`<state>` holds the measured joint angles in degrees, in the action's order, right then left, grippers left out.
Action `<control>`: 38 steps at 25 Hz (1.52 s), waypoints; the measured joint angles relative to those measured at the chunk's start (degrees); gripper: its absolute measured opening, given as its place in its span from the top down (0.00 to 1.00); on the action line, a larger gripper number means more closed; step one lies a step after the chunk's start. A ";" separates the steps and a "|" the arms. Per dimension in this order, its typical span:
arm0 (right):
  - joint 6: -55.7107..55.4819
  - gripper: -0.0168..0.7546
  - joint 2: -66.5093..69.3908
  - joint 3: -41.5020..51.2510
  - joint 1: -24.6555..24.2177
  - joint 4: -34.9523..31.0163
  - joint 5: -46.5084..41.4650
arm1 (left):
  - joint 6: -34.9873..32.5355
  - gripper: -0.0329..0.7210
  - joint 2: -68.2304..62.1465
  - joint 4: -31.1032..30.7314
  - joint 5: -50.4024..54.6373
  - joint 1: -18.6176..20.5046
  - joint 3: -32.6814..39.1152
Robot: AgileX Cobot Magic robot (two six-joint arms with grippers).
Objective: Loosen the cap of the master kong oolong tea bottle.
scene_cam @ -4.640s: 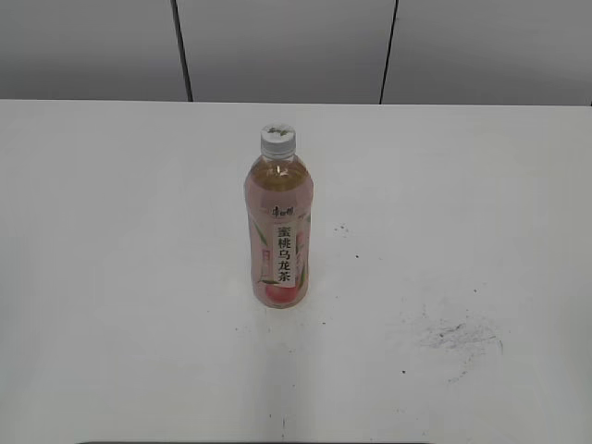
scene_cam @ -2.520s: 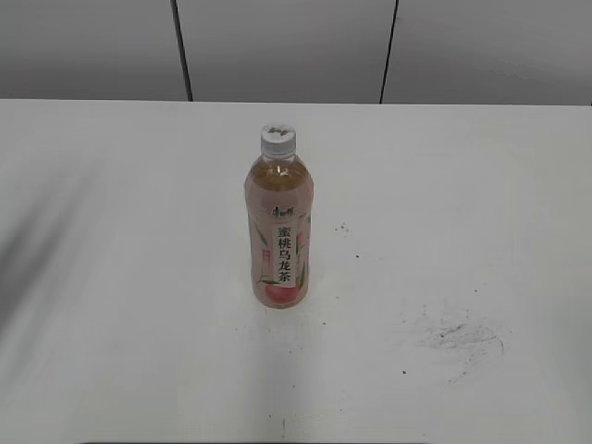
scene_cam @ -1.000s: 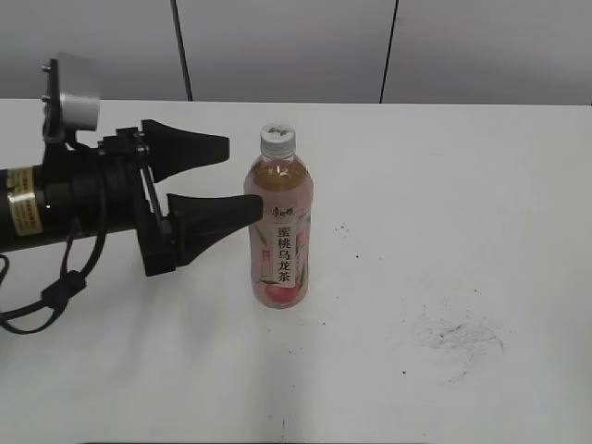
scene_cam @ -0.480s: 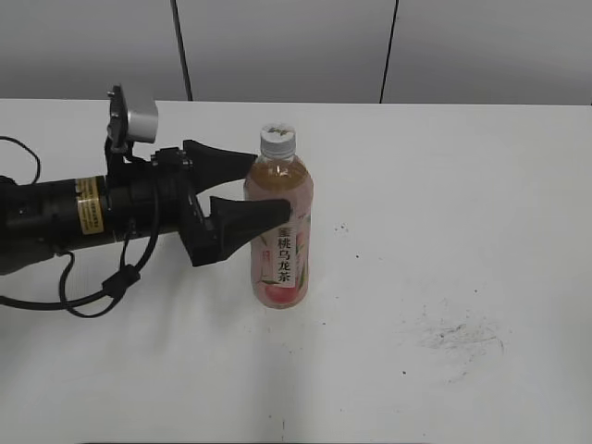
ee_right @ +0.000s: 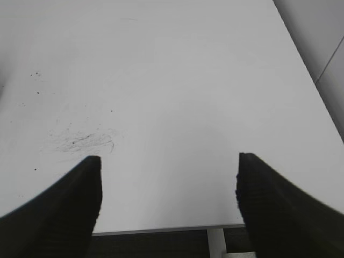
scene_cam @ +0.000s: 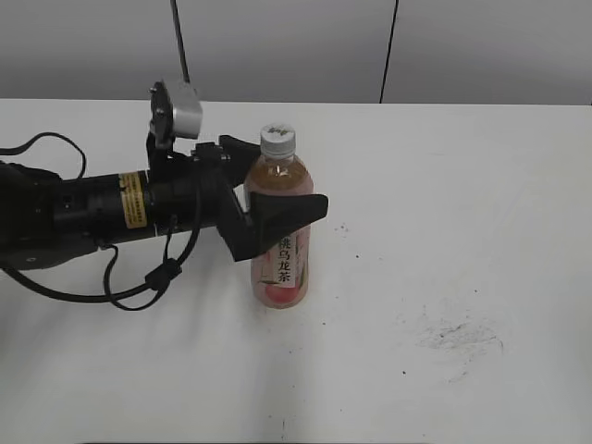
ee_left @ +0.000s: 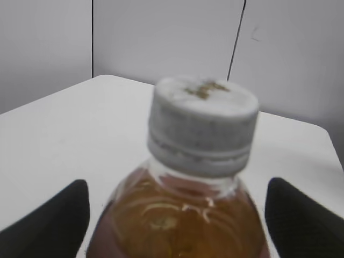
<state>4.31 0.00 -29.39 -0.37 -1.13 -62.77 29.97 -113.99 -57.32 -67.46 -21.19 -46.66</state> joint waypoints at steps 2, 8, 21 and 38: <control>0.00 0.22 0.00 0.00 0.00 0.00 0.00 | -0.38 0.17 -0.01 1.11 0.64 -0.63 -0.18; -0.06 0.22 0.00 0.00 0.00 0.00 0.00 | -2.34 0.19 -1.39 3.40 0.79 -0.99 -0.18; -0.11 0.22 0.00 0.00 0.00 0.00 0.00 | -4.90 0.35 -4.06 4.82 -1.49 -1.01 -0.18; -0.17 0.22 0.00 0.00 0.00 -2.46 0.05 | -5.81 0.36 -4.06 1.96 -1.75 -1.01 -0.36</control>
<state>4.14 0.00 -29.39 -0.37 -3.59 -62.72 24.16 -118.05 -55.36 -69.20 -22.20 -47.03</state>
